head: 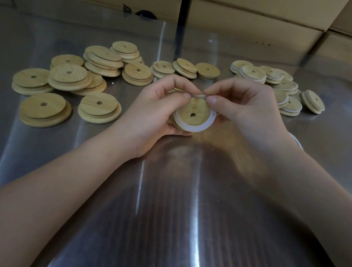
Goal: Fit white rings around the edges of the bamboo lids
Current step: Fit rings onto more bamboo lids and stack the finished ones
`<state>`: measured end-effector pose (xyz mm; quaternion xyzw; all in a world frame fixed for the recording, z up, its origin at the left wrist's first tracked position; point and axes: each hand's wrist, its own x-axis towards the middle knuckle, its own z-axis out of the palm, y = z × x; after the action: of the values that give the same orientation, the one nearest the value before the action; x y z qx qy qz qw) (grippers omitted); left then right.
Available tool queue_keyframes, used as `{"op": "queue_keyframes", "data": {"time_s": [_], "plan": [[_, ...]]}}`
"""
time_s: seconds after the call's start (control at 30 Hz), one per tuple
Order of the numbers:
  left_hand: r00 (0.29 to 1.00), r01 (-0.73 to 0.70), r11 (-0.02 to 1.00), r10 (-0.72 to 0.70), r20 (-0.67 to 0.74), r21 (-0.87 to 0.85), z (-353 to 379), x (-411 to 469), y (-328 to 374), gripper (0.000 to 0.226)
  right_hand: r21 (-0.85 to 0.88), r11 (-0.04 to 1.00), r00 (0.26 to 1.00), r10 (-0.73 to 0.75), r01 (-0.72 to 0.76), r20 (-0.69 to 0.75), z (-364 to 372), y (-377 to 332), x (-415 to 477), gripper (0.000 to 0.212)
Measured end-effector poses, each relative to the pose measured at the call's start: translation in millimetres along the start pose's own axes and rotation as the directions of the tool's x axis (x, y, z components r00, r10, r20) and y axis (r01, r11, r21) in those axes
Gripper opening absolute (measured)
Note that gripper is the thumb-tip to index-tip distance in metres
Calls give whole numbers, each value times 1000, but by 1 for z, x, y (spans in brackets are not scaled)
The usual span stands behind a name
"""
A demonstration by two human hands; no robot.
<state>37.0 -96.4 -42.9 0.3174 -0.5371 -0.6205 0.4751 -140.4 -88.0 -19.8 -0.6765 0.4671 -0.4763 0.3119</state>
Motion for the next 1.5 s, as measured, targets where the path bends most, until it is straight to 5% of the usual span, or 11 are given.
{"op": "queue_keyframes", "data": {"time_s": [0.5,0.97,1.5], "plan": [[996,3,999,-6,-91,-35,4,-1,3,28,8,1000,998,-27,27,54,1,-3,-2,21],[1000,-27,999,26,6,23,-1,-2,-4,21,44,999,1000,16,-15,-11,0,-1,0,11],[997,-16,986,2,-81,-166,-5,2,0,20,140,987,995,69,-78,69,3,-2,-2,20]]}}
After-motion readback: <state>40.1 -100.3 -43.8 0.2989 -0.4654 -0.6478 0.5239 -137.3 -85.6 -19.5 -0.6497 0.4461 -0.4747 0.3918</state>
